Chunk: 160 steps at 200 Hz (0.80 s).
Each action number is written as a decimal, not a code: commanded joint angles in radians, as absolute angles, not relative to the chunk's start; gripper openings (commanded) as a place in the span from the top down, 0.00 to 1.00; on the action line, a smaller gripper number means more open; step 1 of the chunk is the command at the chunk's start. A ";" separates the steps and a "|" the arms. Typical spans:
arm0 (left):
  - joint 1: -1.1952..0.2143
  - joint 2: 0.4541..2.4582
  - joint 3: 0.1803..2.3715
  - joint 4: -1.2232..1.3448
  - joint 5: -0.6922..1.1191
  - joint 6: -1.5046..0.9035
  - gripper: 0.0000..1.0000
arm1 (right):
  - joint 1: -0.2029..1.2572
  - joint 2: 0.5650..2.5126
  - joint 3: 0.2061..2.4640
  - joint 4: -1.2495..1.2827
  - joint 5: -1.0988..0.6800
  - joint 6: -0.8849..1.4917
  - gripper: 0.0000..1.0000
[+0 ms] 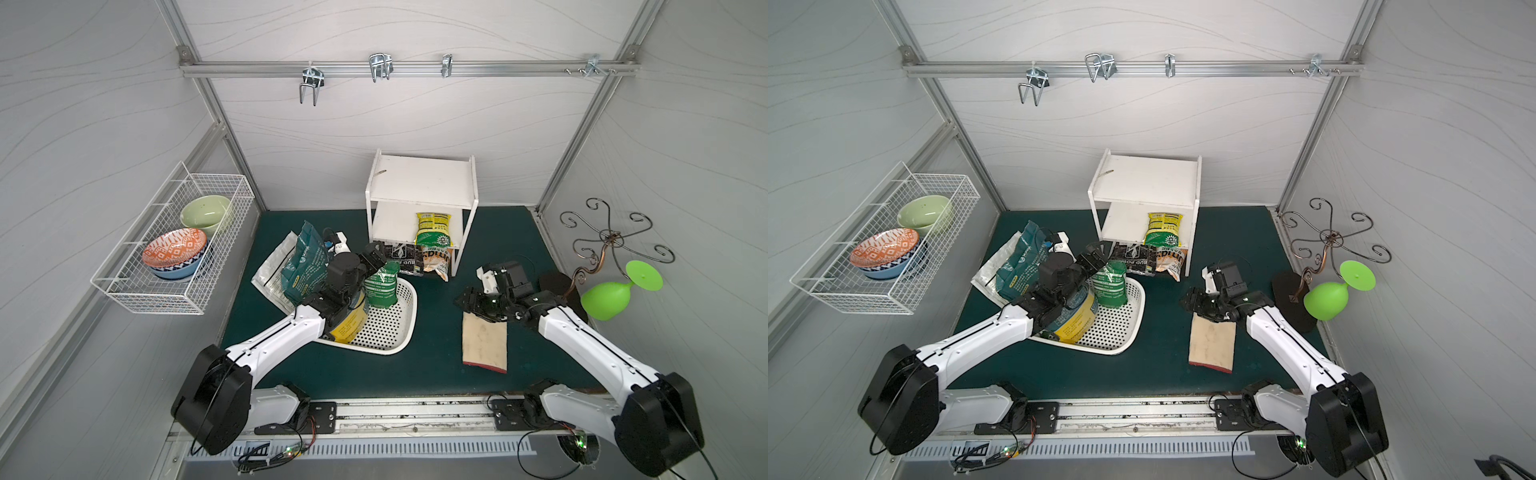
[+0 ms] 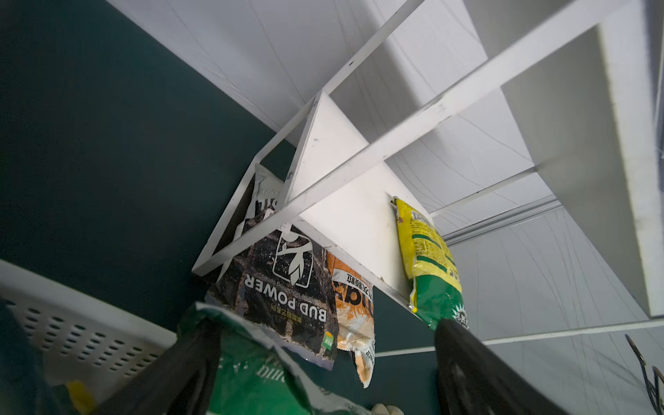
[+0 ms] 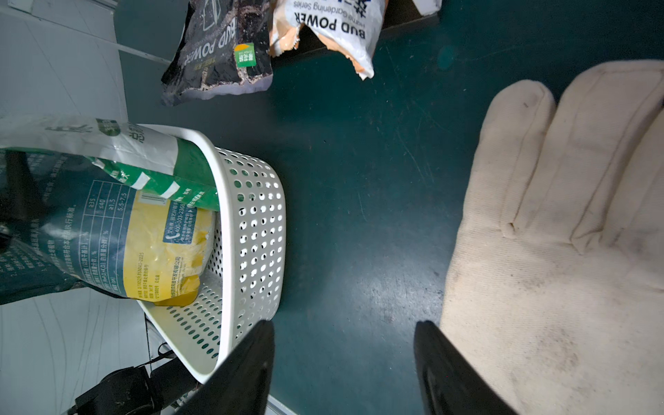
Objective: Take down the fertilizer bag from the shelf
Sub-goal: Place the fertilizer bag in the storage box.
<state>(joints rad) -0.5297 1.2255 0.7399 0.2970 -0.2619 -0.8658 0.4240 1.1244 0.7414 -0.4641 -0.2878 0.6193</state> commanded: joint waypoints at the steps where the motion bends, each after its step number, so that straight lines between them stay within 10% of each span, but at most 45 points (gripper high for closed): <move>1: -0.519 1.137 0.737 0.302 -0.315 -0.828 0.01 | 0.427 1.140 0.796 -0.491 -0.275 0.595 0.35; 160: -0.519 0.906 0.696 0.128 0.068 -0.620 0.02 | 0.446 1.303 0.874 -0.174 -0.329 0.824 0.35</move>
<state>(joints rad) -0.5240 0.9360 0.7265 0.1093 0.0422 -0.6384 0.4335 1.2980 0.8776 -0.3058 -0.3267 0.7475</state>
